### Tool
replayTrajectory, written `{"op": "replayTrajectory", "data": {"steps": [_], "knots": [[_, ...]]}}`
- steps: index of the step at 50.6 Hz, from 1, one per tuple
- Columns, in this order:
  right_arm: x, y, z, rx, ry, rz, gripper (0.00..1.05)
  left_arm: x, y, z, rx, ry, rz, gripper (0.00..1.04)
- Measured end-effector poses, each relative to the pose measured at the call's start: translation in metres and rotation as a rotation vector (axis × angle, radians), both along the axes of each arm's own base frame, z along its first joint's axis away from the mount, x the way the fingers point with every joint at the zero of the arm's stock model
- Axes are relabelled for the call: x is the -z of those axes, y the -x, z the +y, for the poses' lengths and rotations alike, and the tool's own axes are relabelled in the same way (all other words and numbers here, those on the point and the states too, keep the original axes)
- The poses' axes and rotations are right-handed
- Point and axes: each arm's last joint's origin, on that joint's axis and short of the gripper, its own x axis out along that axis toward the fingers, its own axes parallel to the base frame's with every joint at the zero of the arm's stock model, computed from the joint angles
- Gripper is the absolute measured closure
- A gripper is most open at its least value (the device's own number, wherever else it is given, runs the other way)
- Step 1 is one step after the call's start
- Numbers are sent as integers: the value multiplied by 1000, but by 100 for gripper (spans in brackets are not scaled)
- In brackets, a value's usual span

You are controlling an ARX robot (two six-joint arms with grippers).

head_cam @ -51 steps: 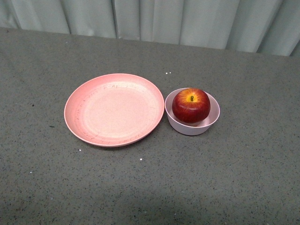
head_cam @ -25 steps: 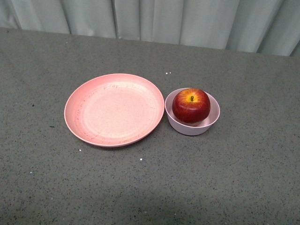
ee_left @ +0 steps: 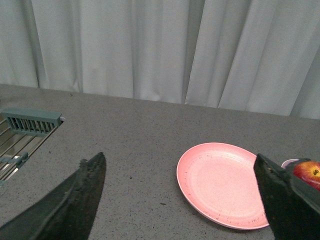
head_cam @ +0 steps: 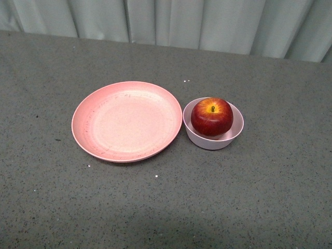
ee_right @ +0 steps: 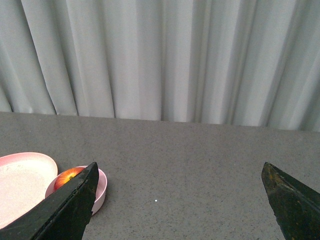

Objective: Move apple from plate to bowl

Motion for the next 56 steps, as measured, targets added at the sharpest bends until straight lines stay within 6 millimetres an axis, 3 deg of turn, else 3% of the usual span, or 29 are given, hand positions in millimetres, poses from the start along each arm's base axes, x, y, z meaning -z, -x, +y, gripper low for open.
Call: {"op": "replayTrajectory", "data": {"steps": [4,56], "knots": [[0,0,0,0,0,0,9,0,0,0,0,-2,0,5],[0,0,0,0,0,0,9,0,0,0,0,-1,0,7]]}}
